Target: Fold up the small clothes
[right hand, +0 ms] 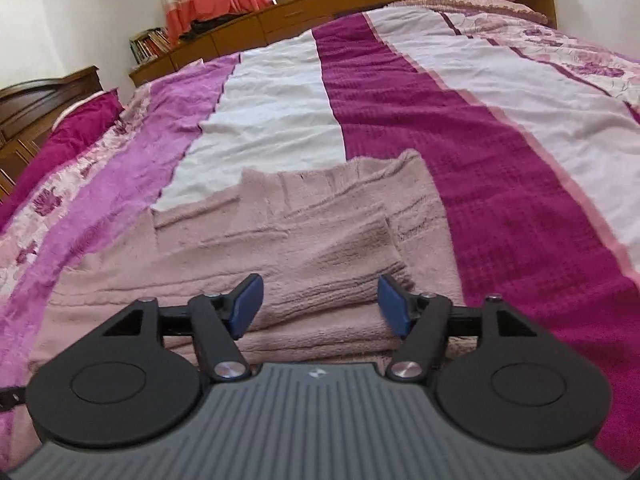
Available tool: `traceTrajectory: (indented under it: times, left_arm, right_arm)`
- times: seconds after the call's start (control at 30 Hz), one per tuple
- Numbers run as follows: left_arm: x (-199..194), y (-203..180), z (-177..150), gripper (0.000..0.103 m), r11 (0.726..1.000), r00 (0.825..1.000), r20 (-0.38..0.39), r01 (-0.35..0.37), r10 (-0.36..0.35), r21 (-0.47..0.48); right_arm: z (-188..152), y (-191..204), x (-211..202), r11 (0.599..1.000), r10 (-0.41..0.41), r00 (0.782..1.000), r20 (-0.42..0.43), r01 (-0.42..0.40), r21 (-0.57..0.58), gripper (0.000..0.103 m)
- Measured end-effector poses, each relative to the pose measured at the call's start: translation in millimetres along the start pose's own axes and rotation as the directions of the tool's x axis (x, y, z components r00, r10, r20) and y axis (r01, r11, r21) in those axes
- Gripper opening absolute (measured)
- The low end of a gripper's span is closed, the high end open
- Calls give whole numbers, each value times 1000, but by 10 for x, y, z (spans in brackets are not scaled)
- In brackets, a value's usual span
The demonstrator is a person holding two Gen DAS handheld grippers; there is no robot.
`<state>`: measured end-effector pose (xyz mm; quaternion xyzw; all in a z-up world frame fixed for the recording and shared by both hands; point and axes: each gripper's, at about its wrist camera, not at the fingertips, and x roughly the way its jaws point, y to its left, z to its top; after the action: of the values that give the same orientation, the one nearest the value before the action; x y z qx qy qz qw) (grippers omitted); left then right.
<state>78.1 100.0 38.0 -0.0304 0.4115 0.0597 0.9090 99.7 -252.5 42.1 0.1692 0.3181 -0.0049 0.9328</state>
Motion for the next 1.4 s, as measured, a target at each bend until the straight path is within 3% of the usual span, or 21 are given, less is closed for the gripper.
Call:
traceTrajectory:
  times: [0.27,0.57,1.13,1.4]
  left_arm:
    - [-338,13,-177,47,999,999,1,32,-32,3]
    - [-670,22,-359,47,997,997,7,74,-74,-7]
    - [-1049,118,-827,47,998,998,8,63,-63,-17]
    - [-1149,260,-972,47,998,998,-10,59,-59,-16]
  right_arm:
    - [-67,-12,-518,993,110,993,-44,-108,40,73]
    - [-340,-98,-943,981,184,974,-130,-173,93,73]
    - [-687,-392,-1599,984,175,965,-196,-171,41,73]
    - [-781,-572,-1860,992,122,969,-215,-125,0,73]
